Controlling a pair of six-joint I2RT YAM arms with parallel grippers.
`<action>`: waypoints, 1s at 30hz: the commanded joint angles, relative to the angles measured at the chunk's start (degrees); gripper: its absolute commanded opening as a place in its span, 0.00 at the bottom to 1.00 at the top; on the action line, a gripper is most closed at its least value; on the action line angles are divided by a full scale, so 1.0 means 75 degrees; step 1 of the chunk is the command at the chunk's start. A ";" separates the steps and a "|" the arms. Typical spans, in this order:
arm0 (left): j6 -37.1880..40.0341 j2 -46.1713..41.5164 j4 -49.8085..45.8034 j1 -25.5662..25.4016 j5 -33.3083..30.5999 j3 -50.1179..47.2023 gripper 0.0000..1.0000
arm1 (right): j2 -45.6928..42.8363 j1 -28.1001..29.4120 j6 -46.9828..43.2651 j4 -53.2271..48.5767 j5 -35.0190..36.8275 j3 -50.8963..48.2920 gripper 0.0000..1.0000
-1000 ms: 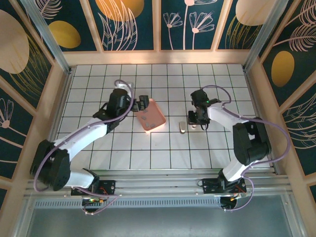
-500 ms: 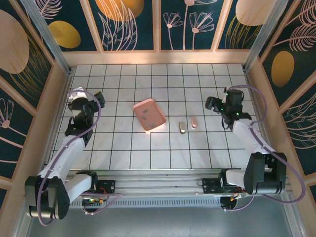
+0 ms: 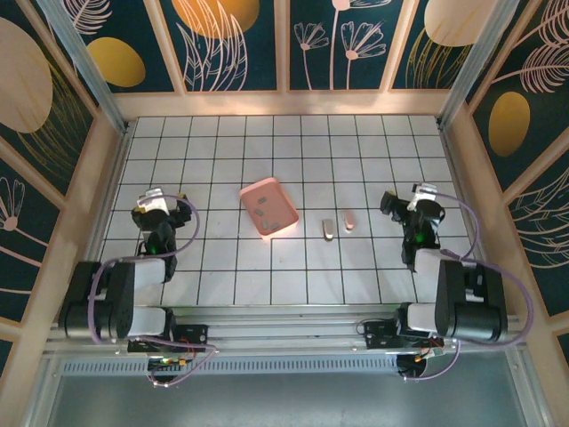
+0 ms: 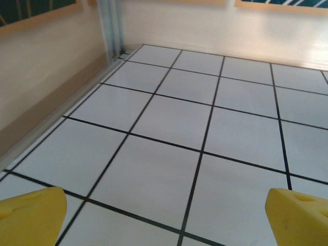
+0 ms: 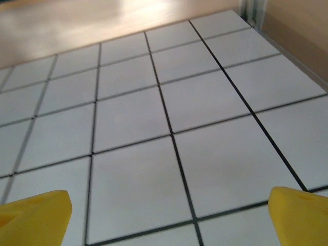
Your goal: Load the staples into the stapler
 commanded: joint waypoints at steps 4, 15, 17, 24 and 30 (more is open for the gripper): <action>0.0008 0.0984 0.2670 0.0053 -0.0353 -0.0195 0.99 | 0.0650 -0.0272 0.0359 0.2602 -0.0462 -0.0297 0.99; 0.0131 0.0835 0.2296 0.0040 -0.0096 -0.0127 0.99 | 0.1705 0.0325 -0.0394 0.4077 -0.0618 -0.0555 0.99; 0.0135 0.0837 0.2300 0.0039 -0.0089 -0.0132 0.99 | 0.1718 0.0323 -0.0377 0.4133 -0.0634 -0.0563 0.99; 0.0131 0.0826 0.2278 0.0042 -0.0083 -0.0127 0.99 | 0.1719 0.0250 -0.0339 0.4199 -0.0757 -0.0593 0.99; 0.0131 0.0829 0.2278 0.0041 -0.0083 -0.0121 0.99 | 0.1716 0.0255 -0.0336 0.4199 -0.0765 -0.0604 0.99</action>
